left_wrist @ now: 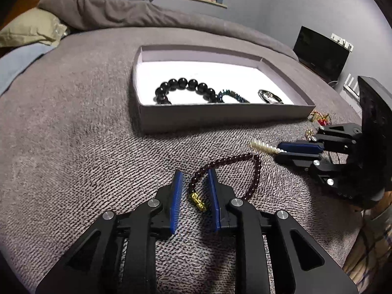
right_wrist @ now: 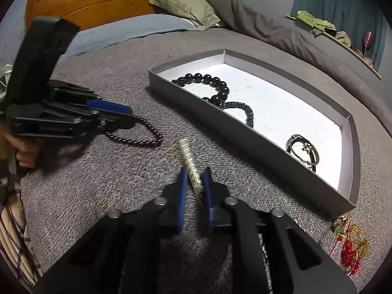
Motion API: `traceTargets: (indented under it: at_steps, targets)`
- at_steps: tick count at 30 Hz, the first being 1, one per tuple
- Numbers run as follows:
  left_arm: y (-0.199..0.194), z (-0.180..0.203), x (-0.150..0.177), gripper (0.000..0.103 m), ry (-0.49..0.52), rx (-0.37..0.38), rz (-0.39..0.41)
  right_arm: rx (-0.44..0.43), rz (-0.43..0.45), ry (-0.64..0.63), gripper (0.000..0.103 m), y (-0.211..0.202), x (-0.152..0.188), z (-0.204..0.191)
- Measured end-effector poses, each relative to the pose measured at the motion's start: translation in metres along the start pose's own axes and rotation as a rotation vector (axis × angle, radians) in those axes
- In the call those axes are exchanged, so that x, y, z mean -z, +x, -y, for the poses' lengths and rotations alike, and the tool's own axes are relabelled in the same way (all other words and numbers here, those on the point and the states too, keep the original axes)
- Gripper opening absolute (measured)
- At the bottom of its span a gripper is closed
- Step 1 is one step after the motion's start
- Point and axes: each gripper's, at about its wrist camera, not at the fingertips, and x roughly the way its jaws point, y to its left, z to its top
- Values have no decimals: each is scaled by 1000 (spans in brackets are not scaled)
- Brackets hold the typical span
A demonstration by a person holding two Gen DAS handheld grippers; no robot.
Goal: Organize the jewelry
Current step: 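Grasp the dark red bead bracelet with the left gripper while the right grasps the pearl hairpin, then carry the dark red bracelet with the left gripper while the right carries the pearl hairpin over the tray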
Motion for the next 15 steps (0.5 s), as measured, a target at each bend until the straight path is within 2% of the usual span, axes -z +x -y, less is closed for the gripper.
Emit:
traceTargets:
  at_steps: [3, 5, 6, 9, 15]
  targets:
    - [1, 3, 1, 18, 14, 29, -8, -21, 10, 18, 8, -5, 1, 0]
    - [0, 6, 1, 8, 30, 39, -10, -41, 25, 40, 8, -10, 1, 3]
    - [-2, 9, 2, 7, 42, 38, -4, -47, 32, 48, 8, -12, 1, 4]
    - [-8, 13, 2, 7, 52, 42, 20, -58, 56, 65, 8, -19, 0, 6]
    - [-29, 22, -5, 6, 65, 55, 125, -56, 130, 111, 8, -38, -3, 16]
